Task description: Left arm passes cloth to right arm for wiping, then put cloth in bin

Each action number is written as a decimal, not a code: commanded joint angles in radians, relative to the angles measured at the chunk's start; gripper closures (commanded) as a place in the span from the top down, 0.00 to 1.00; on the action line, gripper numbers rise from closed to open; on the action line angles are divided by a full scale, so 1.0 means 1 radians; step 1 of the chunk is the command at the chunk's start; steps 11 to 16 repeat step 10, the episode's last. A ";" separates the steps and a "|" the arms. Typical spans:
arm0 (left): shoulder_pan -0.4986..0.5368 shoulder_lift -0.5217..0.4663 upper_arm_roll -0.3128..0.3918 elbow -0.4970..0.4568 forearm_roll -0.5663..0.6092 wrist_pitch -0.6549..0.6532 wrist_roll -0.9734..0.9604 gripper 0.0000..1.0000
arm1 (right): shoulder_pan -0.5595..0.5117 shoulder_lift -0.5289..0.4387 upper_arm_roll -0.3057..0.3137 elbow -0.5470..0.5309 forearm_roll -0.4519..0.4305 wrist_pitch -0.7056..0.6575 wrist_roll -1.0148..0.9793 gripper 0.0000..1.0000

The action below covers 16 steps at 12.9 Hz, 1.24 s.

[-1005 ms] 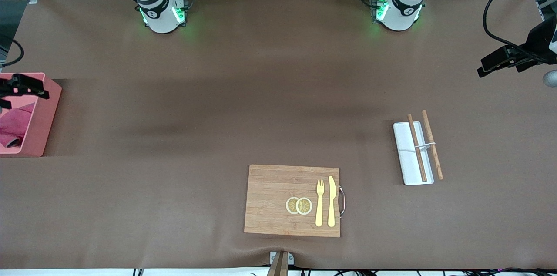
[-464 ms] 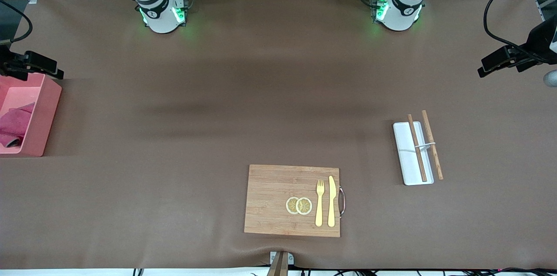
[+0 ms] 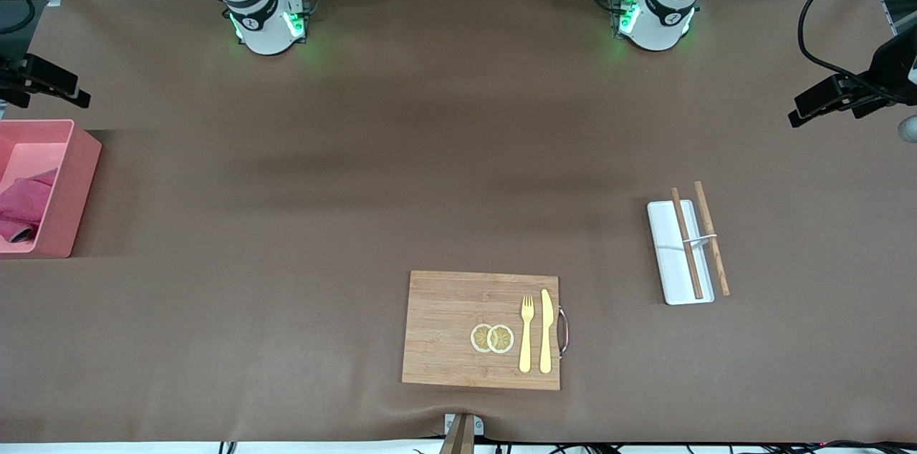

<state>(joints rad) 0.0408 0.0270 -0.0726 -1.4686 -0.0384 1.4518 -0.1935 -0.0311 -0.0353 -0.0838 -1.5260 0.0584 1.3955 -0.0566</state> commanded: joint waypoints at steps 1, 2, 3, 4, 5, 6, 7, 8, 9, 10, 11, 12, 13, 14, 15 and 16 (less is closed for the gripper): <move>-0.001 -0.012 0.005 0.011 0.020 -0.004 0.011 1.00 | 0.005 -0.044 -0.001 -0.022 -0.008 0.028 0.018 1.00; -0.001 -0.013 0.005 0.013 0.022 -0.004 0.014 1.00 | 0.007 -0.038 -0.001 -0.002 -0.008 0.022 0.015 1.00; -0.004 -0.012 0.005 0.019 0.029 -0.005 0.017 1.00 | 0.007 -0.037 -0.001 0.004 -0.009 0.022 0.012 1.00; -0.007 -0.013 -0.001 0.019 0.057 -0.008 0.017 1.00 | 0.007 -0.035 -0.001 0.010 -0.020 0.020 0.008 1.00; -0.009 -0.013 -0.004 0.019 0.067 -0.010 0.017 1.00 | 0.008 -0.034 -0.001 0.020 -0.028 0.017 0.009 1.00; -0.009 -0.015 -0.003 0.025 0.057 -0.011 0.017 1.00 | 0.011 -0.034 0.001 0.021 -0.034 0.011 0.011 1.00; -0.004 -0.015 -0.004 0.030 0.066 -0.011 0.017 1.00 | 0.014 -0.034 0.001 0.021 -0.043 -0.009 0.014 1.00; -0.004 -0.015 -0.004 0.031 0.066 -0.014 0.017 1.00 | 0.014 -0.034 0.001 0.021 -0.046 -0.022 0.014 1.00; -0.006 -0.015 -0.004 0.031 0.066 -0.016 0.017 1.00 | 0.014 -0.034 0.001 0.021 -0.048 -0.026 0.012 1.00; -0.007 -0.015 -0.004 0.031 0.068 -0.017 0.017 1.00 | 0.014 -0.034 0.001 0.021 -0.048 -0.026 0.011 1.00; -0.007 -0.015 -0.004 0.031 0.068 -0.017 0.017 1.00 | 0.014 -0.034 0.001 0.021 -0.048 -0.026 0.011 1.00; -0.007 -0.015 -0.004 0.031 0.068 -0.017 0.017 1.00 | 0.014 -0.034 0.001 0.021 -0.048 -0.026 0.011 1.00; -0.007 -0.015 -0.004 0.031 0.068 -0.017 0.017 1.00 | 0.014 -0.034 0.001 0.021 -0.048 -0.026 0.011 1.00; -0.007 -0.015 -0.004 0.031 0.068 -0.017 0.017 1.00 | 0.014 -0.034 0.001 0.021 -0.048 -0.026 0.011 1.00; -0.007 -0.015 -0.004 0.031 0.068 -0.017 0.017 1.00 | 0.014 -0.034 0.001 0.021 -0.048 -0.026 0.011 1.00; -0.007 -0.015 -0.004 0.031 0.068 -0.017 0.017 1.00 | 0.014 -0.034 0.001 0.021 -0.048 -0.026 0.011 1.00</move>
